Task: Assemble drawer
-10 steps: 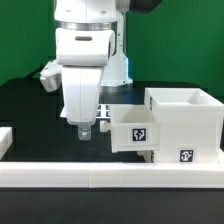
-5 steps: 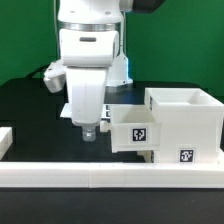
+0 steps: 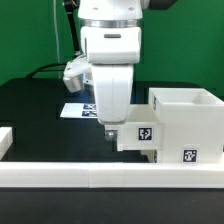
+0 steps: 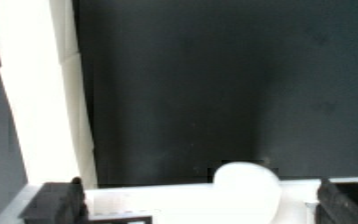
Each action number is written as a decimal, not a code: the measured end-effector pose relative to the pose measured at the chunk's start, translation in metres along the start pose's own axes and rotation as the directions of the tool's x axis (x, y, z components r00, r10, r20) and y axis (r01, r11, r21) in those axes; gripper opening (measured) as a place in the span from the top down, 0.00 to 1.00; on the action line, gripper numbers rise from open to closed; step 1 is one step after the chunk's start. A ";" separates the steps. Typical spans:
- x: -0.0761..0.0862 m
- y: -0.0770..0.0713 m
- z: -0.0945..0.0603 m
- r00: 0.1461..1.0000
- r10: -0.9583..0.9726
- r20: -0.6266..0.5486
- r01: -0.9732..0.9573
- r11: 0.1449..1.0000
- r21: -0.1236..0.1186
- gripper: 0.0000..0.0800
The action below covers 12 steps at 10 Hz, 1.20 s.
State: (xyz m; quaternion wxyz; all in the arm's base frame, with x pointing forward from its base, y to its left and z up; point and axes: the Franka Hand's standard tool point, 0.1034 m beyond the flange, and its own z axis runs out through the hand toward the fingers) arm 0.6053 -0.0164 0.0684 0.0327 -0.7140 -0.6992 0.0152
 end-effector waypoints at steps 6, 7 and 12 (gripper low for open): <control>0.011 0.000 -0.001 0.999 0.038 0.003 -0.038 0.999 0.004 0.19; 0.011 0.000 0.000 0.999 0.039 0.003 -0.039 0.999 0.004 0.19; 0.015 -0.001 -0.002 0.999 0.040 0.030 -0.041 0.999 0.027 0.19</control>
Offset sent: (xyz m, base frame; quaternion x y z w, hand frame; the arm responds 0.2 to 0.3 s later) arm 0.0000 0.0000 0.0000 0.0000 0.0000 0.0000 1.0000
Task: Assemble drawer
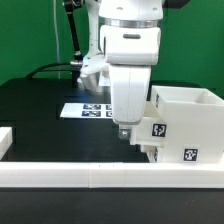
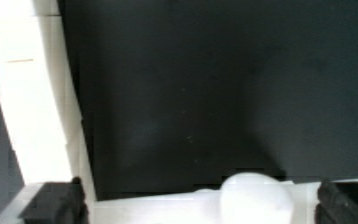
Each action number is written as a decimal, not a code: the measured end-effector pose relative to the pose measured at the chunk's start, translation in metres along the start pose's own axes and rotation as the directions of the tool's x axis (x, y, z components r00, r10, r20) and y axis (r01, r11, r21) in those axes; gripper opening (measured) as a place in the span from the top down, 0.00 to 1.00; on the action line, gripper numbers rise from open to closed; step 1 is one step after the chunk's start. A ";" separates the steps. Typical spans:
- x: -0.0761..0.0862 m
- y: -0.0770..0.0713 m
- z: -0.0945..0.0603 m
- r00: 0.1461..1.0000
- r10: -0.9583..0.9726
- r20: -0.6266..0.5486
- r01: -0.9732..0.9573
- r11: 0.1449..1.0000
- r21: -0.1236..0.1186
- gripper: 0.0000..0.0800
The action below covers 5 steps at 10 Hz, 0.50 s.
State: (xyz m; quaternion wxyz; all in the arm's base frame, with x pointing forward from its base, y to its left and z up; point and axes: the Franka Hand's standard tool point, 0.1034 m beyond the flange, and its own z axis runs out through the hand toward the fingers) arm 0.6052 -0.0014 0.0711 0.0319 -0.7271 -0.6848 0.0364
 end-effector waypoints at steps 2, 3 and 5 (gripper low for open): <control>-0.001 0.002 0.001 1.000 -0.019 -0.004 0.019 1.000 -0.019 0.19; -0.002 0.002 0.001 1.000 -0.018 -0.004 0.018 1.000 -0.019 0.19; -0.003 0.002 0.001 1.000 -0.017 -0.003 0.017 1.000 -0.019 0.19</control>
Offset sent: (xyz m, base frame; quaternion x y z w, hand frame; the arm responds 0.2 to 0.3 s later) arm 0.0000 0.0000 0.0000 0.0000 0.0000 0.0000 1.0000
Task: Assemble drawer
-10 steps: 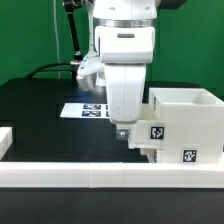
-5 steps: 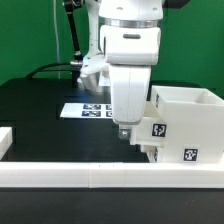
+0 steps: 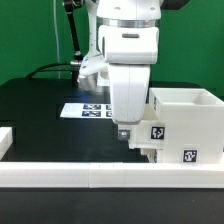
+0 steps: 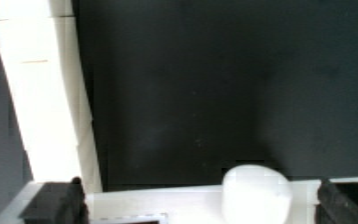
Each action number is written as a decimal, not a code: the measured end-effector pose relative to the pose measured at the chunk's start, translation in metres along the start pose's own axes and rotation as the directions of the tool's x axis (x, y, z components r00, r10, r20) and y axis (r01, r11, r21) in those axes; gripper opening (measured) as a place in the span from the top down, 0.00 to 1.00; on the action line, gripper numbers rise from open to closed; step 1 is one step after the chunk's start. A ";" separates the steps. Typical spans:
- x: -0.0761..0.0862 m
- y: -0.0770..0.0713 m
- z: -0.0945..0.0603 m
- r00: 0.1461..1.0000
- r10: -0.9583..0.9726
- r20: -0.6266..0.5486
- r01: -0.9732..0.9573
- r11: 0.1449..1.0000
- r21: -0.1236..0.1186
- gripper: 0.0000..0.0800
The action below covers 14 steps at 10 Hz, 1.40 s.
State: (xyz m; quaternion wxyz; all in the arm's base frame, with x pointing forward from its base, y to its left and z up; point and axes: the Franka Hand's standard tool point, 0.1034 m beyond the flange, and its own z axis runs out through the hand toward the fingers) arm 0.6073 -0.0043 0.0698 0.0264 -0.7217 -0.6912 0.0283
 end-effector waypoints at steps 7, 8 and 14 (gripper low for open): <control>0.009 -0.004 0.007 0.996 -0.091 -0.005 0.091 0.996 -0.019 0.19; 0.007 -0.004 0.008 0.996 -0.088 -0.006 0.088 0.996 -0.018 0.19; 0.028 -0.011 0.017 1.000 -0.006 -0.002 0.006 1.000 0.021 0.19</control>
Offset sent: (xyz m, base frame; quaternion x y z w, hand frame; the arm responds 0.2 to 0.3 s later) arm -0.0118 0.0082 -0.0017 -0.0222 0.0314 -0.0713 0.9967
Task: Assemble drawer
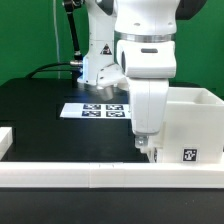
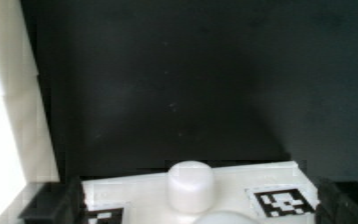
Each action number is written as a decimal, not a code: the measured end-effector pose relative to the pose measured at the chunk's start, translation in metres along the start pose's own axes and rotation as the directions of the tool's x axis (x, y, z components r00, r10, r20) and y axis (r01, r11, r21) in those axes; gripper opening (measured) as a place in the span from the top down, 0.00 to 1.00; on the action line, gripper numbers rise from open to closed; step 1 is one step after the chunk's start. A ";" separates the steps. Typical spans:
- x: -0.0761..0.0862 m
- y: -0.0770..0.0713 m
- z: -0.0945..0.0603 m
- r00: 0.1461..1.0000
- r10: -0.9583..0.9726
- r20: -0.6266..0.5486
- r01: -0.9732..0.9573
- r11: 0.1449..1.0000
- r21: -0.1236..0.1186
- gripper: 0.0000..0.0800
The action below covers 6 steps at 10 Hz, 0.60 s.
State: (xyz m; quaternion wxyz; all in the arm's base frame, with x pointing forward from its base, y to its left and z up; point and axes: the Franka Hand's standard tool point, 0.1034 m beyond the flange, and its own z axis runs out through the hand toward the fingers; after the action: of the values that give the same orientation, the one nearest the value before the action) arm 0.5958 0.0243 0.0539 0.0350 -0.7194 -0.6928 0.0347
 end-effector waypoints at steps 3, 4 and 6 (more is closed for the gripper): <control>0.006 0.007 -0.017 1.000 0.005 0.023 -0.006 0.999 0.033 0.19; 0.007 0.008 -0.020 1.000 0.004 0.026 -0.005 0.999 0.037 0.19; 0.014 0.012 -0.026 1.000 0.001 0.029 -0.002 0.999 0.045 0.19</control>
Offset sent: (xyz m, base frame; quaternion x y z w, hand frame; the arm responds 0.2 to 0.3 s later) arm 0.0126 0.0156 0.0182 0.0195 0.0003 0.0106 0.9998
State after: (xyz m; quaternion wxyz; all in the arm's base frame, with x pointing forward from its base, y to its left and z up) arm 0.6104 0.0374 0.0791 0.0414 -0.7183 -0.6919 0.0608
